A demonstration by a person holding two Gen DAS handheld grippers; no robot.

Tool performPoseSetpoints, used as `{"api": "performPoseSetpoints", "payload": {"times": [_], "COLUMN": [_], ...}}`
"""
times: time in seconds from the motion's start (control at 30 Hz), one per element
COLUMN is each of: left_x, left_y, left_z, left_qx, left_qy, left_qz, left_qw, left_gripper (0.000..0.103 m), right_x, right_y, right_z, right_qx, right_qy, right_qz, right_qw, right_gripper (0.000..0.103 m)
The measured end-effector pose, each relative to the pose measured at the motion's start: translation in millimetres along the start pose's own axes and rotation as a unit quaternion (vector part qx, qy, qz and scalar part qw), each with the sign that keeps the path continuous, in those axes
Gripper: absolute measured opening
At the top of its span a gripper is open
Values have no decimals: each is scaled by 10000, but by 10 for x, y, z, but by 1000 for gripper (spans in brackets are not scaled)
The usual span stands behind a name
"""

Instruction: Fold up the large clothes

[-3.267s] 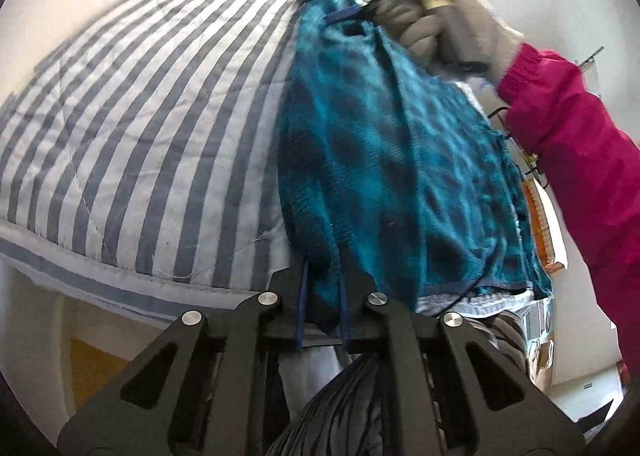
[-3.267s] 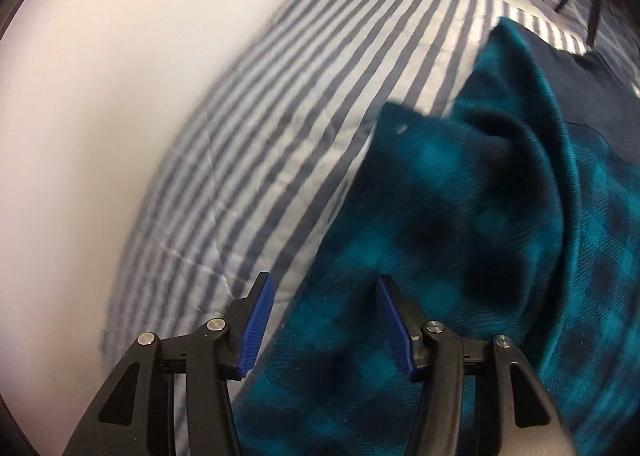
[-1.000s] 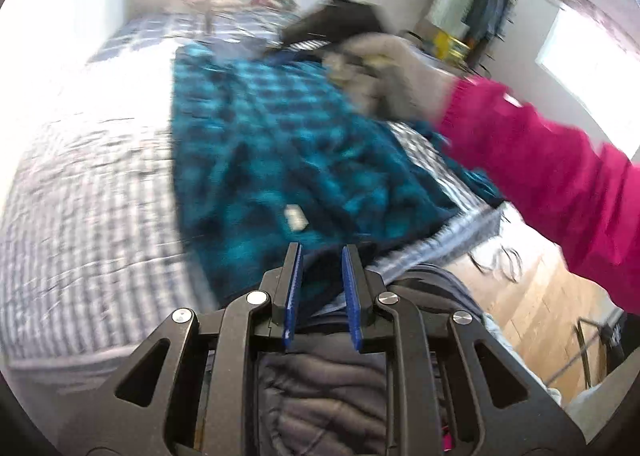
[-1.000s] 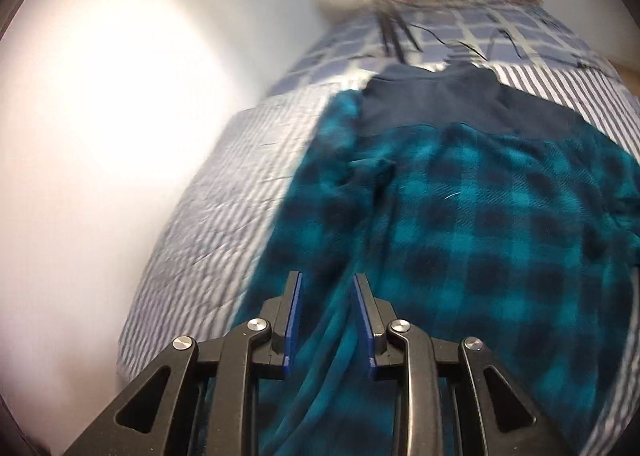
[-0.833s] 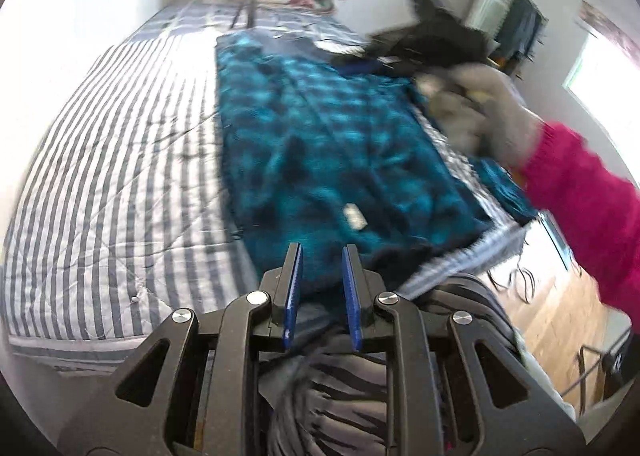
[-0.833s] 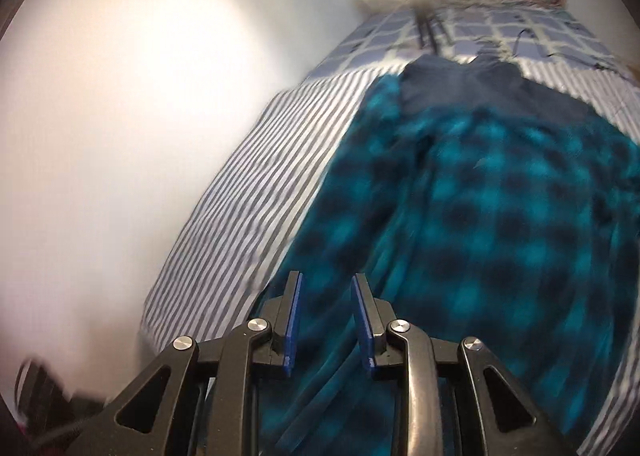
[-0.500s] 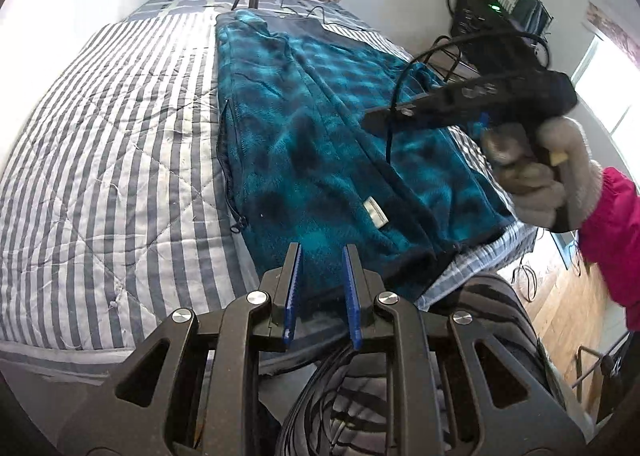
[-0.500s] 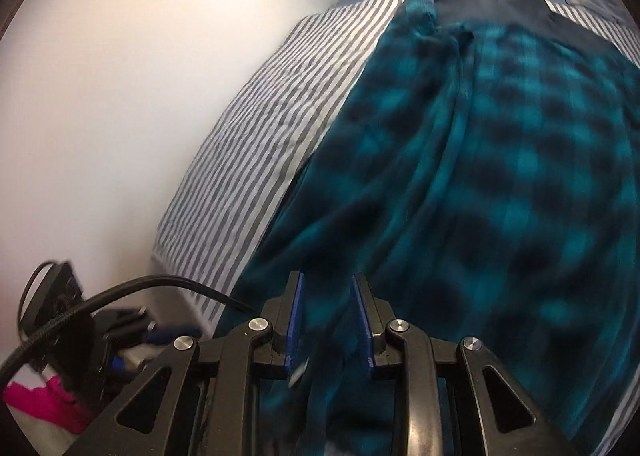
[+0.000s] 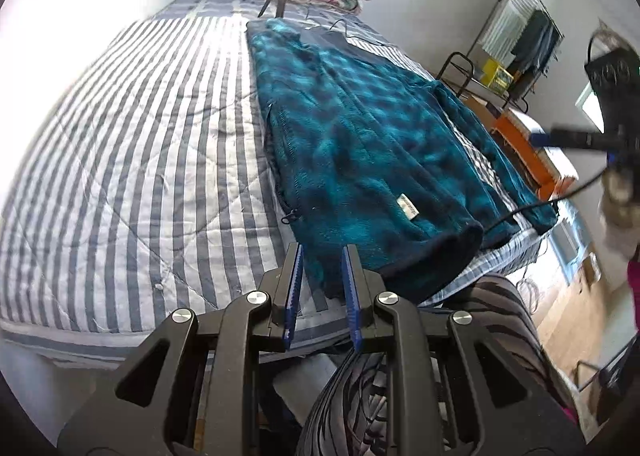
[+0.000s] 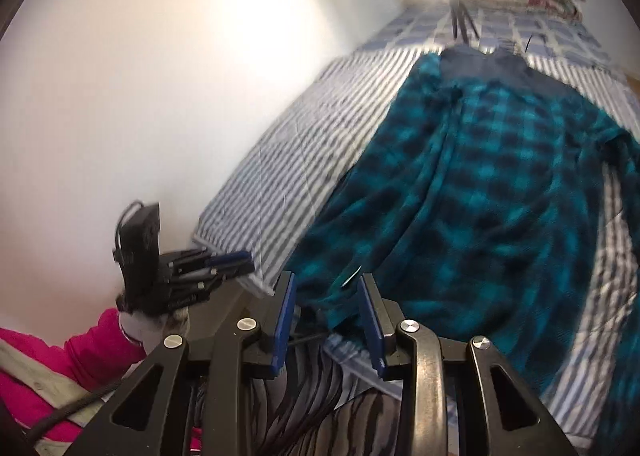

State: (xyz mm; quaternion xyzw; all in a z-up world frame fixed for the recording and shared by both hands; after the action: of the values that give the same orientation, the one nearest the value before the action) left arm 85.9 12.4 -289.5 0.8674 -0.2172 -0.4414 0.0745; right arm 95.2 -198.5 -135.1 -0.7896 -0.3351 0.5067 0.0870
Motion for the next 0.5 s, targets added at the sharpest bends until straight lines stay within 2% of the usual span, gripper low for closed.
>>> {"api": "performPoseSetpoints", "payload": {"times": [0.17,0.3,0.4,0.5], "left_x": [-24,-163,-407,-721], "left_y": [25,32,8,0], "left_z": [6,-21,-42,-125], "left_qx": [51,113,184,411], "left_qy": [23,135,225,387], "left_qz": [-33,-67,-114,-212], "left_qw": [10000,9998,9995,9982], "left_gripper": [19,19,19,19], "right_x": [407,642,619,331], "right_y": [10,30,-72,-314], "right_z": [113,135,125,84], "right_qx": [265,380,449,142], "right_qy": [-308,-521,-532,-270], "right_qz": [-264,-238,-289,-346], "right_qw": [9988,9976,9972,9989], "right_gripper": [34,34,34,36]}}
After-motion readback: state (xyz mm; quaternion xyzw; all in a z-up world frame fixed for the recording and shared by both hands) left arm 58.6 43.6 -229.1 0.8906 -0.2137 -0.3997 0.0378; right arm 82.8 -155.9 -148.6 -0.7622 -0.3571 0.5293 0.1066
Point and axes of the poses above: each gripper's, at about its wrist camera, not at the fingertips, and x roughly the way its jaws point, y to its right, z to its underside, the point moved 9 cm from there along x, roughly the way its jaws point
